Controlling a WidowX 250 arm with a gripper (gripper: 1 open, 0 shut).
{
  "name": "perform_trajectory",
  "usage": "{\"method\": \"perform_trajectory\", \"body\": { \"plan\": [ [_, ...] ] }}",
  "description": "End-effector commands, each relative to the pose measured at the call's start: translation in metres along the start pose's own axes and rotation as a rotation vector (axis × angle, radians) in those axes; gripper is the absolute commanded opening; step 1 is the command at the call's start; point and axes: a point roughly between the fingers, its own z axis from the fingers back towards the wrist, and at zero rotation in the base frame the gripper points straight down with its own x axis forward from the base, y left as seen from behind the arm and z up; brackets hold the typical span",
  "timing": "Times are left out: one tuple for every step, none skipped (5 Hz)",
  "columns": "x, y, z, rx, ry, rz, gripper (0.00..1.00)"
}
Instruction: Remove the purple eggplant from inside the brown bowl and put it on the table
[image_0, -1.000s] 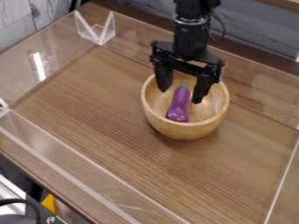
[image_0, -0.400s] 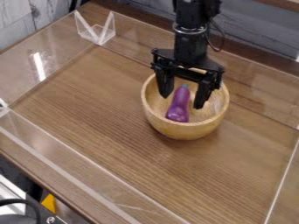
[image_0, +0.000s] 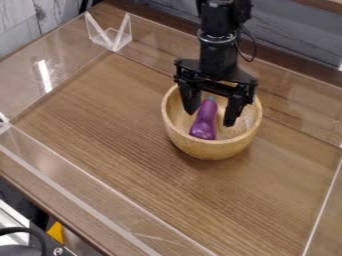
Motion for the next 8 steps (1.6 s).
{"method": "perform_trajectory", "body": {
  "plan": [
    [0.002, 0.000, 0.011, -0.013, -0.042, 0.006, 1.00],
    [0.002, 0.001, 0.014, -0.020, -0.055, 0.013, 1.00],
    [0.002, 0.002, 0.017, -0.028, -0.067, 0.019, 1.00],
    [0.003, 0.004, 0.020, -0.032, -0.076, 0.028, 1.00],
    [0.002, 0.004, 0.023, -0.032, -0.085, 0.033, 1.00],
    [0.002, 0.002, 0.023, -0.024, -0.088, 0.036, 1.00],
    [0.001, 0.001, 0.020, -0.016, -0.089, 0.039, 1.00],
    [0.001, -0.001, 0.019, -0.011, -0.091, 0.039, 1.00]
  ]
}}
